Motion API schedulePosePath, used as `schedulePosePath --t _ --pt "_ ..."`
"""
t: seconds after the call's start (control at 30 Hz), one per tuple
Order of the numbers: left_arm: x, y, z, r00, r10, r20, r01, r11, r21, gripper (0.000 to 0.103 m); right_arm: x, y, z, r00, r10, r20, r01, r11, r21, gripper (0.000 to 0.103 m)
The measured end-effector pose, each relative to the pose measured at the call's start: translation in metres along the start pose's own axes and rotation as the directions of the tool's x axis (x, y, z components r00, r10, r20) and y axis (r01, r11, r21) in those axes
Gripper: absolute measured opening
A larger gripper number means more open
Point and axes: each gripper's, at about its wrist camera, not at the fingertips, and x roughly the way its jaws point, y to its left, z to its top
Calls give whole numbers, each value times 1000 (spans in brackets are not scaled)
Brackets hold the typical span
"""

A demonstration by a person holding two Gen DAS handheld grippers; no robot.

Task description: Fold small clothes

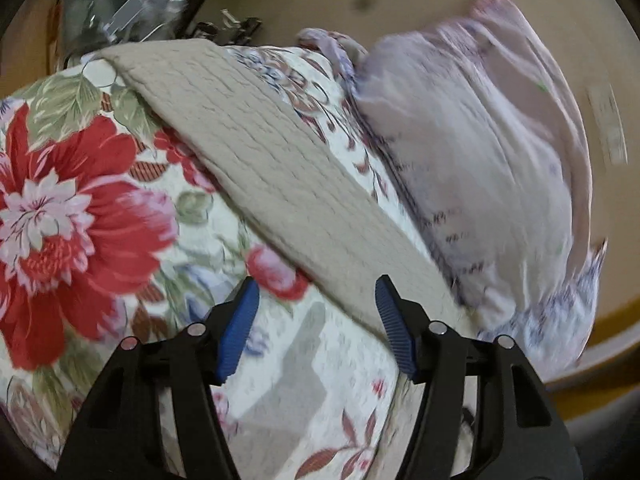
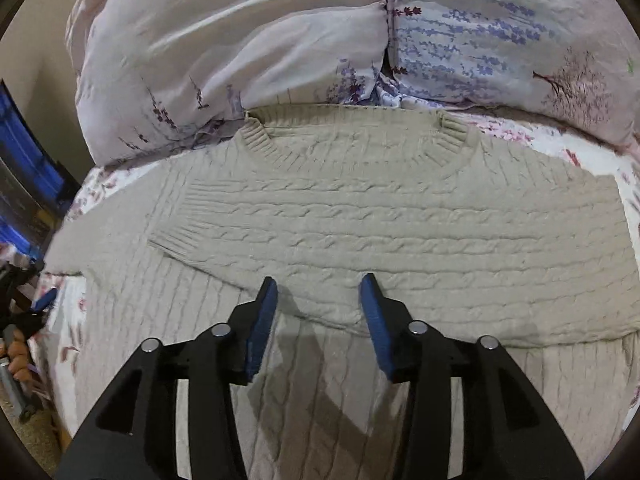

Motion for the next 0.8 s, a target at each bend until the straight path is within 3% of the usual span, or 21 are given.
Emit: schedulePosePath --t 0.13,0.23,0.27,0.3,0.37,0.43,0.57,0.7,0.8 --pt "4 11 19 999 -14 34 17 996 -91 52 -6 -4 0 1000 20 -4 -20 1000 22 48" --pt "9 21 31 999 -6 47 14 989 -150 29 -10 -6 -2 1000 30 -3 -29 999 21 48" --pt "12 24 34 999 2 37 4 987 -160 14 -13 -8 -3 999 38 -2 -38 999 22 48" --pt "13 27 36 1000 3 28 2 986 -166 7 -11 -8 -2 999 45 -4 -45 999 25 48" --pt "11 21 38 999 -8 36 13 987 -159 7 -14 -11 -2 998 66 -8 -66 997 38 48" --pt "3 0 38 997 -26 74 33 995 -94 6 -17 -15 -3 997 77 -5 -77 996 51 48" --pt "-1 -47 34 988 -131 80 131 991 -1 6 -27 -24 -4 996 86 18 -87 994 68 48" --pt "10 -108 9 976 -213 37 206 968 144 6 -38 -34 -5 995 90 36 -92 993 72 49" --pt "28 -153 -22 964 -264 -35 264 933 244 6 -45 -42 -6 995 79 55 -83 993 78 55"
